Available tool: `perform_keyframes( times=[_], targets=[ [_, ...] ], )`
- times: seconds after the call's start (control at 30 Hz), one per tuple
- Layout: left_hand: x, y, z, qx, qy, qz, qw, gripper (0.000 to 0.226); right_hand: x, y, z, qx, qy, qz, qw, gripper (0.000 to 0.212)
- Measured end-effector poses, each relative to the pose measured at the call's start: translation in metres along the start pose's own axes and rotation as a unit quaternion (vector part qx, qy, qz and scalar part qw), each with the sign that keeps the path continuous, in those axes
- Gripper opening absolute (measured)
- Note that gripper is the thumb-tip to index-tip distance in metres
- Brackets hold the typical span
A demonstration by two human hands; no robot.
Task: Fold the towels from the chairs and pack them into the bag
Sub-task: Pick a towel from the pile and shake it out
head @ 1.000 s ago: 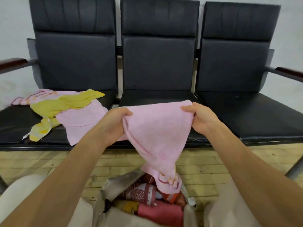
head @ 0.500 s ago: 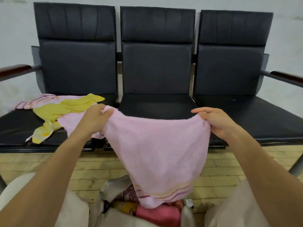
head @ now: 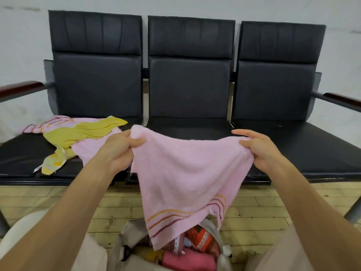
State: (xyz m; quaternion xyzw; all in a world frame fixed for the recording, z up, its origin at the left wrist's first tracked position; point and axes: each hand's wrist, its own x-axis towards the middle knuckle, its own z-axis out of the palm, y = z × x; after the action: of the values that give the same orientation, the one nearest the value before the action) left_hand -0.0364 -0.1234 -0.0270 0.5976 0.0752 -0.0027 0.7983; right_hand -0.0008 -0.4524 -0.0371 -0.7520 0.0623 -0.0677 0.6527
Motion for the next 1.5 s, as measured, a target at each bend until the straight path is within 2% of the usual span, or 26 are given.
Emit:
perform_keyframes(
  times=[0.07, 0.13, 0.23, 0.3, 0.43, 0.5, 0.67, 0.77, 0.87, 0.9, 0.97, 1.07, 1.13, 1.2, 1.23, 1.27, 1.33, 1.4, 1.5],
  targets=[
    [0.000, -0.003, 0.003, 0.067, 0.039, 0.060, 0.995, 0.027, -0.001, -0.001, 0.001, -0.003, -0.004, 0.004, 1.000, 0.041],
    [0.000, -0.006, 0.006, 0.175, 0.085, 0.134, 0.972, 0.029, -0.002, -0.001, 0.001, -0.024, 0.001, -0.011, 1.000, 0.040],
    [0.010, -0.012, -0.005, 0.377, 0.107, 0.241, 0.888, 0.034, -0.003, 0.001, 0.001, -0.111, 0.045, -0.079, 0.990, 0.035],
    [0.017, -0.013, -0.015, 0.442, 0.113, 0.254, 0.853, 0.033, -0.001, 0.002, 0.000, -0.171, 0.071, -0.139, 0.973, 0.031],
    [0.026, -0.015, -0.025, 0.488, 0.138, 0.254, 0.823, 0.022, 0.002, 0.004, -0.005, -0.229, 0.093, -0.198, 0.948, 0.021],
    [0.026, -0.013, -0.024, 0.457, 0.158, 0.243, 0.841, 0.017, 0.003, 0.005, -0.006, -0.209, 0.119, -0.186, 0.953, 0.019],
    [0.021, -0.007, -0.012, 0.240, 0.202, 0.184, 0.932, 0.006, 0.004, 0.006, -0.007, -0.139, 0.137, -0.134, 0.972, 0.016],
    [0.016, -0.006, -0.005, 0.055, 0.195, 0.069, 0.977, 0.010, 0.004, 0.007, -0.008, -0.228, 0.115, -0.164, 0.953, 0.018],
    [0.017, -0.005, -0.005, -0.071, 0.179, 0.011, 0.981, 0.019, 0.003, 0.008, -0.005, -0.326, 0.086, -0.185, 0.923, 0.021],
    [0.018, -0.006, -0.005, -0.071, 0.178, 0.017, 0.981, 0.018, 0.003, 0.009, -0.004, -0.326, 0.084, -0.185, 0.923, 0.021],
    [0.019, -0.007, -0.006, 0.010, 0.182, 0.059, 0.981, 0.019, 0.003, 0.007, -0.001, -0.278, 0.095, -0.175, 0.940, 0.021],
    [0.021, -0.007, -0.012, 0.146, 0.177, 0.156, 0.961, 0.024, 0.002, 0.001, 0.000, -0.125, 0.110, -0.132, 0.977, 0.018],
    [0.021, -0.006, -0.018, 0.257, 0.177, 0.223, 0.923, 0.020, 0.000, -0.003, -0.002, -0.067, 0.122, -0.131, 0.981, 0.019],
    [0.019, -0.003, -0.022, 0.395, 0.183, 0.291, 0.852, 0.016, -0.003, -0.005, -0.004, -0.052, 0.150, -0.169, 0.973, 0.018],
    [0.019, -0.003, -0.024, 0.434, 0.186, 0.313, 0.824, 0.015, -0.004, -0.007, -0.005, -0.048, 0.166, -0.195, 0.965, 0.017],
    [0.021, -0.003, -0.026, 0.449, 0.184, 0.318, 0.814, 0.016, -0.005, -0.008, -0.007, -0.049, 0.181, -0.221, 0.957, 0.016],
    [0.026, -0.005, -0.030, 0.444, 0.176, 0.293, 0.828, 0.016, -0.006, -0.009, -0.010, -0.088, 0.192, -0.248, 0.946, 0.016],
    [0.027, -0.006, -0.029, 0.419, 0.166, 0.252, 0.856, 0.016, -0.002, -0.006, -0.012, -0.174, 0.165, -0.237, 0.941, 0.019],
    [0.026, -0.008, -0.017, 0.284, 0.168, 0.193, 0.924, 0.014, 0.001, 0.002, -0.007, -0.263, 0.119, -0.206, 0.935, 0.023]
  ],
)
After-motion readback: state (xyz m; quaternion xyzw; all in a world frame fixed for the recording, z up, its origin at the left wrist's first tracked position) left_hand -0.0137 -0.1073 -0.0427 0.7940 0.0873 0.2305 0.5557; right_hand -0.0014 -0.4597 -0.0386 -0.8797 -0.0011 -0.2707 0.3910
